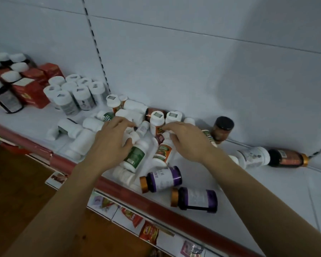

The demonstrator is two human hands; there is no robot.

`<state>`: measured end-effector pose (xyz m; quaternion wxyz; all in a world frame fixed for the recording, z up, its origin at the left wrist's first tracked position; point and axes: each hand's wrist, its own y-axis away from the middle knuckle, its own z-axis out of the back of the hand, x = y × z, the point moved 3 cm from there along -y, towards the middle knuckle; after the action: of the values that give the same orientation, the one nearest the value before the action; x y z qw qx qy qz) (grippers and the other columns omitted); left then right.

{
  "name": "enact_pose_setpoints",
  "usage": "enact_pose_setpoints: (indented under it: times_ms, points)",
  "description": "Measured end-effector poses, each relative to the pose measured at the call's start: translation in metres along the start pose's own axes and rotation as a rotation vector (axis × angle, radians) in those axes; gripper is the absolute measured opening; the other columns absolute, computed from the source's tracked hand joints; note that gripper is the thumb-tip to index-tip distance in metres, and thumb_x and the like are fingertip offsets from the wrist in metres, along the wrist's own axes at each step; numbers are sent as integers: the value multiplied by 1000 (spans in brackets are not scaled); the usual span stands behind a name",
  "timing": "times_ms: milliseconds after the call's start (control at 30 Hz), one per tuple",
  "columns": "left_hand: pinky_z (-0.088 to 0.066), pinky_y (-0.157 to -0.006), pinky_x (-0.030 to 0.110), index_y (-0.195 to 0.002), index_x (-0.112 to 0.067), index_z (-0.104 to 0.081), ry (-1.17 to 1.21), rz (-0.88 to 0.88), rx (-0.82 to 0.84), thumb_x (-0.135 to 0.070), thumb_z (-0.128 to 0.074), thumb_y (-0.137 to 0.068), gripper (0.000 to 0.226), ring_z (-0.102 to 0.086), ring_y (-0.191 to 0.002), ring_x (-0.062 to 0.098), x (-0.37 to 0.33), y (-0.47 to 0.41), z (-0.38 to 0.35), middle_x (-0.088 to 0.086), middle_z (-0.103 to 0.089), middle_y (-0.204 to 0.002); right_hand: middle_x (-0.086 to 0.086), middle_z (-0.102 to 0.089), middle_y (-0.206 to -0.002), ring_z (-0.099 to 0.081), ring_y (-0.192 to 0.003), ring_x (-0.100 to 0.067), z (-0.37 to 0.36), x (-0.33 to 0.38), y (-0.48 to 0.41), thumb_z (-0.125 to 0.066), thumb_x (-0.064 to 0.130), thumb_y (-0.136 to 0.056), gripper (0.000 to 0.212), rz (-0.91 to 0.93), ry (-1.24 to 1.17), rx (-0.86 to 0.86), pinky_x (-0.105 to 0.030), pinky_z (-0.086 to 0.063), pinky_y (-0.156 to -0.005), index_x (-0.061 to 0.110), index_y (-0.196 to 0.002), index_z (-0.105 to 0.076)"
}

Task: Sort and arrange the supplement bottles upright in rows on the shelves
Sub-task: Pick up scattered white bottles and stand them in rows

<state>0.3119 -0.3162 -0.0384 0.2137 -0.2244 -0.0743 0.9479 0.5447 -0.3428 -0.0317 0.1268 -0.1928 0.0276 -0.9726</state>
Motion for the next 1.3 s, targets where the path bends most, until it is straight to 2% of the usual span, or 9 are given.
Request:
enact_pose_setpoints:
  times_ms: [133, 233, 367, 567, 767, 967, 1100, 1167, 1300]
  points:
    - [-53, -81, 41, -119, -19, -63, 48, -70, -8, -14, -66, -89, 30, -57, -103, 19, 17, 6, 4, -3, -51, -119, -2, -66, -119, -62, -106, -27, -23, 10, -28, -38, 41, -104, 32, -74, 107, 287, -47, -53, -89, 26, -122, -59]
    - [-51, -80, 39, -112, -18, -66, 25, -145, -115, -12, -67, -87, 26, -57, -96, 17, 10, -6, 17, -3, -60, -108, -2, -64, -118, -62, -105, -26, -30, 11, -34, -42, 39, -100, 32, -124, 111, 320, -46, -53, -88, 24, -126, -55]
    - [-37, -78, 37, -103, -22, -62, -298, -151, 47, -21, -61, -87, 16, -57, -103, 25, -19, -49, 23, -2, -67, -102, -2, -65, -114, -62, -102, -24, -25, 17, -32, -57, 28, -93, 27, -164, 7, 228, -43, -55, -87, 22, -119, -59]
    - [-33, -98, 46, -95, -24, -59, -656, -41, 198, -41, -63, -86, 20, -49, -113, 29, -31, -82, -2, 3, -64, -104, -12, -67, -104, -65, -88, -28, -8, 2, 0, -54, 3, -94, 23, -256, -109, -243, -41, -55, -79, 12, -113, -65]
    - [-29, -109, 52, -98, -27, -66, -625, -28, 121, -65, -59, -80, 42, -59, -108, 29, -20, -87, -24, 0, -68, -101, -2, -67, -96, -65, -87, -24, -23, 10, -3, -50, 43, -98, 26, -393, 37, -64, -40, -56, -77, 23, -106, -64]
    - [-32, -109, 51, -92, -28, -66, -620, 1, 69, -45, -65, -78, 22, -61, -104, 28, -16, -90, -33, -1, -70, -95, -3, -57, -92, -55, -88, -23, -23, 23, -24, -59, 48, -91, 36, -563, 106, -81, -32, -39, -71, 16, -107, -59]
    - [-37, -95, 42, -91, -26, -58, -435, 89, 70, -50, -64, -82, 27, -62, -98, 28, -10, -85, -3, 0, -66, -93, -7, -67, -104, -65, -100, -28, -28, 25, -31, -62, 40, -91, 32, -552, 67, -84, -32, -44, -70, 14, -109, -61]
    - [-42, -83, 38, -96, -26, -55, -216, 173, 8, -46, -68, -83, 28, -62, -93, 25, -6, -76, 14, -4, -64, -92, -8, -67, -102, -65, -99, -28, -31, 23, -30, -62, 39, -93, 30, -528, 26, -83, -32, -45, -69, 13, -108, -62]
    - [-52, -80, 39, -115, -22, -55, 322, 253, -212, -31, -71, -89, 32, -62, -90, 20, -15, -48, 25, -5, -64, -97, -9, -65, -108, -62, -101, -25, -22, 17, -19, -66, 32, -94, 29, -450, -174, -194, -35, -51, -83, 12, -115, -61]
